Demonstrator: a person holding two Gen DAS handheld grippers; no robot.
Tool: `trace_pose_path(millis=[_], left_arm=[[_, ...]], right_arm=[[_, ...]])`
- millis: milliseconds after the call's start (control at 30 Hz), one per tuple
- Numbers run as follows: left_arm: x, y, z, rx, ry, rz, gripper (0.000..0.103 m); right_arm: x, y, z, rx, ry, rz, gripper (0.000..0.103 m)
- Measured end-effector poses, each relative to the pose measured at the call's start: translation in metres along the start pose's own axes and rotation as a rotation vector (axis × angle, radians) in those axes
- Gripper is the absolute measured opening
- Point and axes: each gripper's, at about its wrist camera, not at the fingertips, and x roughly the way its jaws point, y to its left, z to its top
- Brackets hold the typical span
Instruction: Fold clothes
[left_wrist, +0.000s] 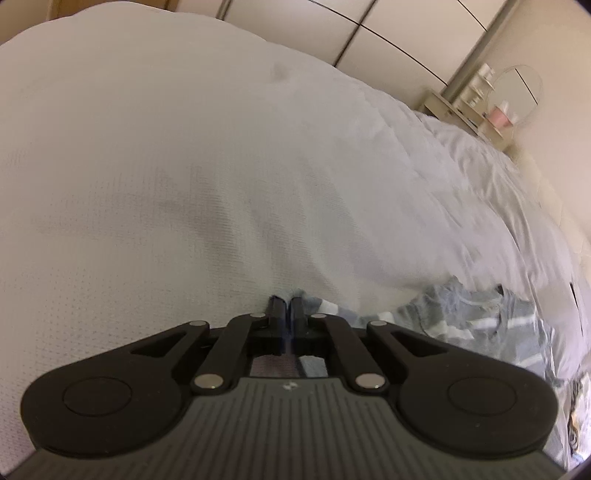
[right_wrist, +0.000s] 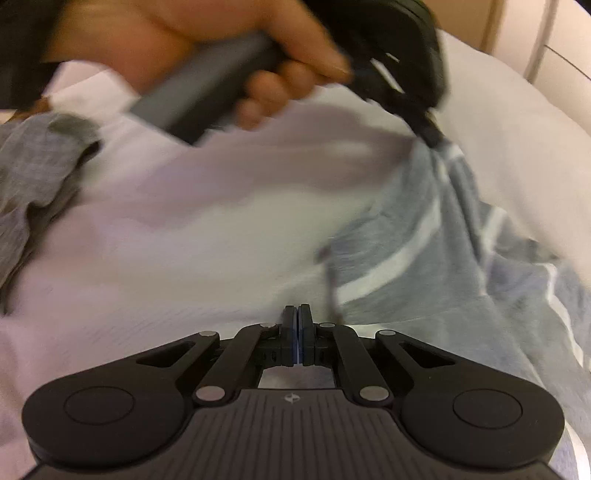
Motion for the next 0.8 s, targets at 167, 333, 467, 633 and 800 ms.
trace_pose_path(millis=[167,333,467,633,800], left_arm=[[-0.029,-0.001,-0.015,-0.055,-0.046,0.044,0.020],[-0.080,-0.019,-0.061,-0.079,-0.024,0.072,0.022],[-0.118,-0.052,-0.119,-0.056,0.085,0.044,0.025],[-0.149,-0.106,-0.201,-0.044,0.252,0.005,0.025],[-0.165,-0.138,-0.263,0.009,0.408,0.056,0.025]], right_arm=[[-0.023,-0.003,-0.015,0.141,0.006,0.038,0.011],[-0.059,0.003,-0.051,0.252,0.016,0.038,0.018],[-0.106,0.012,-0.090,0.378,0.024,0.012,0.021],[-0.156,0.013,-0.155,0.558,0.106,-0.038,0.028],[-0.199,0.018,-0.225,0.709,0.180,-0.058,0.037]])
